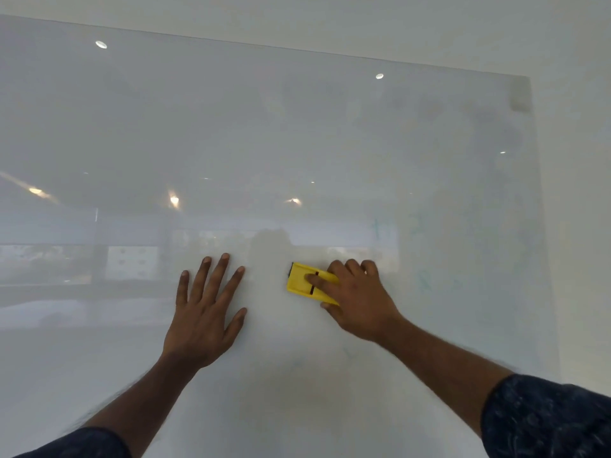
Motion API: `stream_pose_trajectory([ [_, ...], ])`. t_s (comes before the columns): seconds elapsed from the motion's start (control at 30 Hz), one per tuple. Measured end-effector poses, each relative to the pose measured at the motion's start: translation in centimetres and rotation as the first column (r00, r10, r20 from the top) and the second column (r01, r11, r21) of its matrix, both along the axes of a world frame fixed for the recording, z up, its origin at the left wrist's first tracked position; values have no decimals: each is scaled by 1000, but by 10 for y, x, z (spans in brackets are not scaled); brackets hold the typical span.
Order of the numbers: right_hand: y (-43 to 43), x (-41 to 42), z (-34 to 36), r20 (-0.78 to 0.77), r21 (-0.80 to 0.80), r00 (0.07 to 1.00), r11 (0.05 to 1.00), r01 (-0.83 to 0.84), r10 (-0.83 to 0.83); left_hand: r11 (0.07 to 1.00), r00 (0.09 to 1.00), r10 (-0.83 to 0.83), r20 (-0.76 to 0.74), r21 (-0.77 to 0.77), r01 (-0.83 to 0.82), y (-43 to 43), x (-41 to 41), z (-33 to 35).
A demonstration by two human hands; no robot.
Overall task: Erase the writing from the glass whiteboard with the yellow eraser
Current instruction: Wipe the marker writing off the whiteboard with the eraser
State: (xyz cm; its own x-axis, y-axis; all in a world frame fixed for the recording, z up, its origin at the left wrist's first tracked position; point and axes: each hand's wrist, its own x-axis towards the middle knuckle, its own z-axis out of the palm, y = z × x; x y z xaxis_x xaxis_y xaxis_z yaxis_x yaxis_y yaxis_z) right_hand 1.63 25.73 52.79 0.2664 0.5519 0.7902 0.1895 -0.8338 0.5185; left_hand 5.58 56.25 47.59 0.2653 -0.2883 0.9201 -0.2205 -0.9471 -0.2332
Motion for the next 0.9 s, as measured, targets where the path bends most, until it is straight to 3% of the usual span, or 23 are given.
stream_pose_trajectory([
  [0.07,-7,1,17,32,31,999,999,33,-34,999,1000,12,-9,39,-11,0,0,7],
  [0.17,-7,3,40,50,213,995,974,74,-86,998,1000,26,-14,55,-25,3,1,11],
  [0.27,5,9,22,56,294,997,955,30,-49,999,1000,5,7,51,-6,3,3,4],
  [0.33,17,11,-16,35,253,999,967,-29,20,999,1000,-10,27,48,9,3,5,1],
  [0.43,24,10,-83,-50,33,991,992,-120,121,999,999,-8,37,52,6,6,6,-3],
  [0.53,11,11,-77,-54,-142,995,985,-94,88,998,999,-16,45,67,13,8,7,-4],
  [0.6,5,13,-49,-2,-77,999,996,-45,45,998,998,-25,52,60,22,8,9,-4],
  [0.67,6,13,-27,10,90,1000,996,-5,4,998,997,-34,66,48,31,7,12,-6],
  [0.77,19,15,-36,-2,214,1000,977,-12,13,998,996,-39,80,43,36,5,13,-7],
  [0.9,29,13,-113,-71,33,990,992,-123,125,999,998,-28,61,40,25,3,9,-7],
])
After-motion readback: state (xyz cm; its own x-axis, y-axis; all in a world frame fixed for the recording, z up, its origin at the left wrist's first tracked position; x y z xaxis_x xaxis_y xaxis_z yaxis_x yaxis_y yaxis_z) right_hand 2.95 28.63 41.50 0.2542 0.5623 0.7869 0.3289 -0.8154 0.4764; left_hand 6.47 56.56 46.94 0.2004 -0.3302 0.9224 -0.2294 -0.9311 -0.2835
